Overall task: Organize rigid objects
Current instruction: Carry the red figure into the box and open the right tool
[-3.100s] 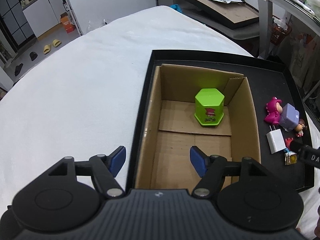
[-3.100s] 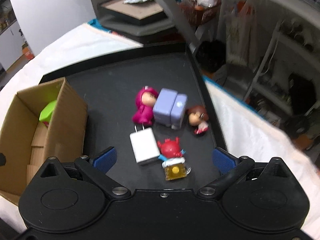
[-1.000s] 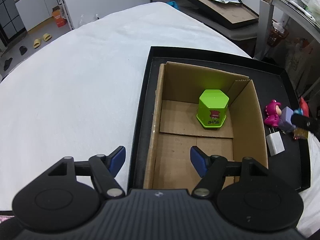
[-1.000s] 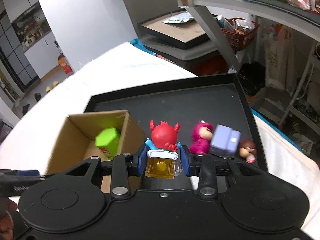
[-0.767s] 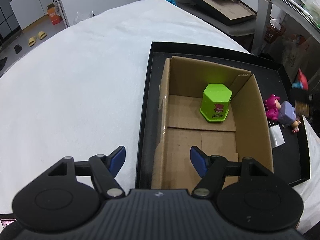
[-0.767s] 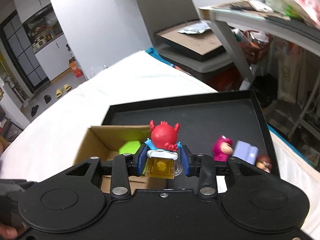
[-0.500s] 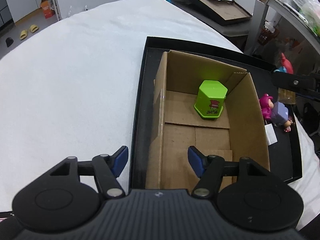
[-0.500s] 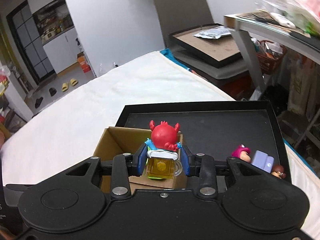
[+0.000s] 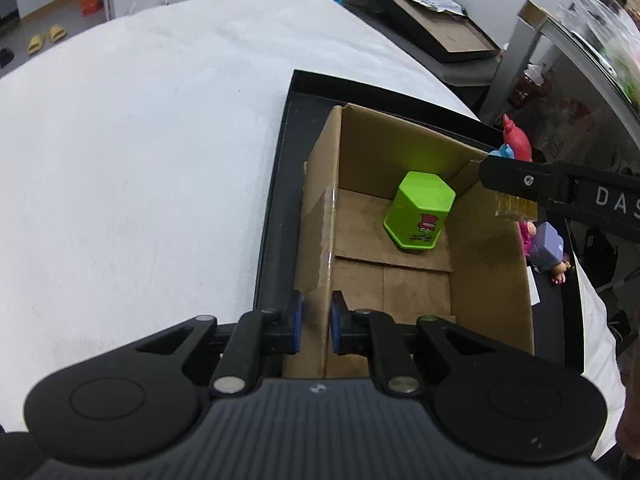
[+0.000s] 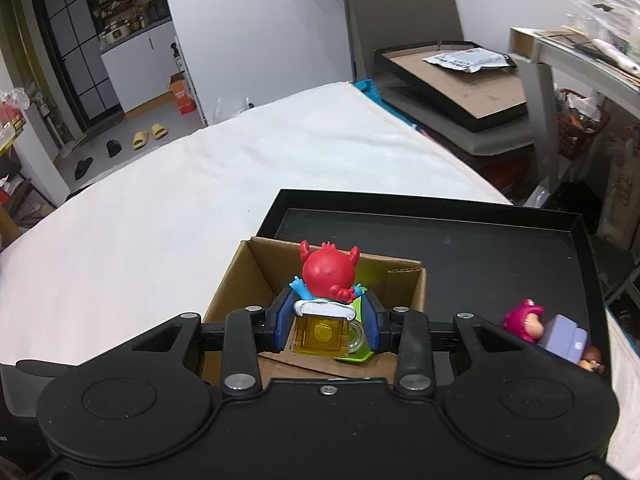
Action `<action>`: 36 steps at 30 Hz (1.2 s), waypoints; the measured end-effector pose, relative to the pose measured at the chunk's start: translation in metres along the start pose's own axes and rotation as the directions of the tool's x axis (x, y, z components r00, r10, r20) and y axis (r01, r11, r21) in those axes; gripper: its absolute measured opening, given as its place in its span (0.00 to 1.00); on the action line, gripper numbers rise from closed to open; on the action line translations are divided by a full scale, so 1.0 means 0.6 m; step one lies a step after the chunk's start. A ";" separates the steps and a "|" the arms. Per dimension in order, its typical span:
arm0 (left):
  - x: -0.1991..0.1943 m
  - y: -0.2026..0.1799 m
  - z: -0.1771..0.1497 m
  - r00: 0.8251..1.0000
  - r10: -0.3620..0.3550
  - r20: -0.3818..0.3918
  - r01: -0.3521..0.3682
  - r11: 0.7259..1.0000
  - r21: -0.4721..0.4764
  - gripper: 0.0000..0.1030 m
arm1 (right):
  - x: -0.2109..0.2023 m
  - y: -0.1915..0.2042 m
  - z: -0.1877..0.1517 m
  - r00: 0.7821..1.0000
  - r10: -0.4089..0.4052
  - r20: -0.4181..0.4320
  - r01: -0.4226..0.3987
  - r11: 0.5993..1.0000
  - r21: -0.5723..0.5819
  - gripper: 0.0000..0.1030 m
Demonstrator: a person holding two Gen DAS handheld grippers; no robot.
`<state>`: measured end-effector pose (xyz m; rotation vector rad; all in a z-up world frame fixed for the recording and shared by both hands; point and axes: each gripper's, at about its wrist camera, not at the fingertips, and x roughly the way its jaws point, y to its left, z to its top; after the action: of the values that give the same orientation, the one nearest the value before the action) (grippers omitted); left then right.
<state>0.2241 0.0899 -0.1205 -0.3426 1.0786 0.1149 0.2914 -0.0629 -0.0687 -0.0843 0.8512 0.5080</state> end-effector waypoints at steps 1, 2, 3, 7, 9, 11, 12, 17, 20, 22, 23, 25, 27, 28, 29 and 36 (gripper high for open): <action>0.001 0.000 0.001 1.000 -0.001 -0.001 0.001 1.000 0.006 0.12 | 0.004 0.004 0.000 1.000 -0.001 -0.004 0.001 1.000 -0.007 0.34; 0.001 0.000 0.001 1.000 -0.002 -0.002 0.002 1.000 0.009 0.12 | 0.010 0.010 0.001 1.000 -0.001 -0.009 0.001 1.000 -0.014 0.34; 0.001 0.001 0.002 1.000 -0.005 -0.004 0.005 1.000 0.007 0.12 | 0.013 0.015 0.002 1.000 -0.001 -0.011 0.001 1.000 -0.022 0.34; 0.003 0.008 0.003 1.000 -0.019 -0.009 0.019 1.000 -0.001 0.13 | 0.029 0.033 0.005 1.000 0.004 -0.028 -0.005 0.999 -0.045 0.34; 0.005 0.013 0.004 1.000 -0.029 -0.012 0.029 1.000 -0.012 0.13 | 0.037 0.041 0.005 0.999 0.008 -0.039 -0.010 0.999 -0.047 0.34; 0.005 0.015 0.004 0.999 -0.038 -0.014 0.038 0.999 -0.016 0.13 | 0.044 0.050 0.006 0.999 0.013 -0.047 -0.016 0.998 -0.055 0.34; 0.005 0.016 0.005 0.999 -0.042 -0.016 0.041 0.999 -0.019 0.13 | 0.046 0.054 0.008 0.999 0.016 -0.049 -0.019 0.998 -0.057 0.34; 0.005 0.022 0.006 0.998 -0.057 -0.019 0.057 0.998 -0.032 0.13 | 0.058 0.075 0.016 0.998 0.023 -0.060 -0.027 0.997 -0.073 0.34; 0.006 0.024 0.007 0.998 -0.061 -0.021 0.060 0.997 -0.043 0.13 | 0.060 0.081 0.022 0.997 0.038 -0.066 -0.043 0.997 -0.070 0.35; 0.006 0.023 0.008 0.998 -0.059 -0.022 0.059 0.998 -0.038 0.13 | 0.058 0.081 0.025 0.998 0.028 -0.056 -0.032 0.997 -0.064 0.40; 0.006 0.022 0.009 0.998 -0.060 -0.023 0.059 0.998 -0.034 0.13 | 0.057 0.080 0.025 0.998 0.026 -0.050 -0.030 0.998 -0.062 0.45; 0.004 0.021 0.009 0.998 -0.061 -0.019 0.061 0.998 -0.028 0.13 | 0.051 0.074 0.025 0.999 0.033 -0.041 -0.035 0.998 -0.050 0.48; 0.004 0.021 0.008 0.998 -0.056 -0.019 0.056 0.998 -0.028 0.13 | 0.043 0.066 0.023 0.999 0.035 -0.035 -0.036 0.999 -0.039 0.48; 0.002 0.022 0.007 0.998 -0.059 -0.015 0.058 0.998 -0.032 0.13 | 0.041 0.064 0.022 0.999 0.030 -0.033 -0.031 0.999 -0.036 0.49; 0.001 0.021 0.007 0.998 -0.058 -0.015 0.057 0.998 -0.031 0.13 | 0.037 0.060 0.020 0.999 0.026 -0.030 -0.027 0.999 -0.032 0.49; -0.006 0.012 0.002 1.000 -0.018 -0.021 0.017 0.999 -0.039 0.13 | 0.012 0.038 0.008 1.000 0.013 -0.003 -0.013 1.000 0.004 0.70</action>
<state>0.2219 0.0972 -0.1183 -0.3889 1.0949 0.1171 0.2885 -0.0390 -0.0677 -0.0763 0.8565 0.5181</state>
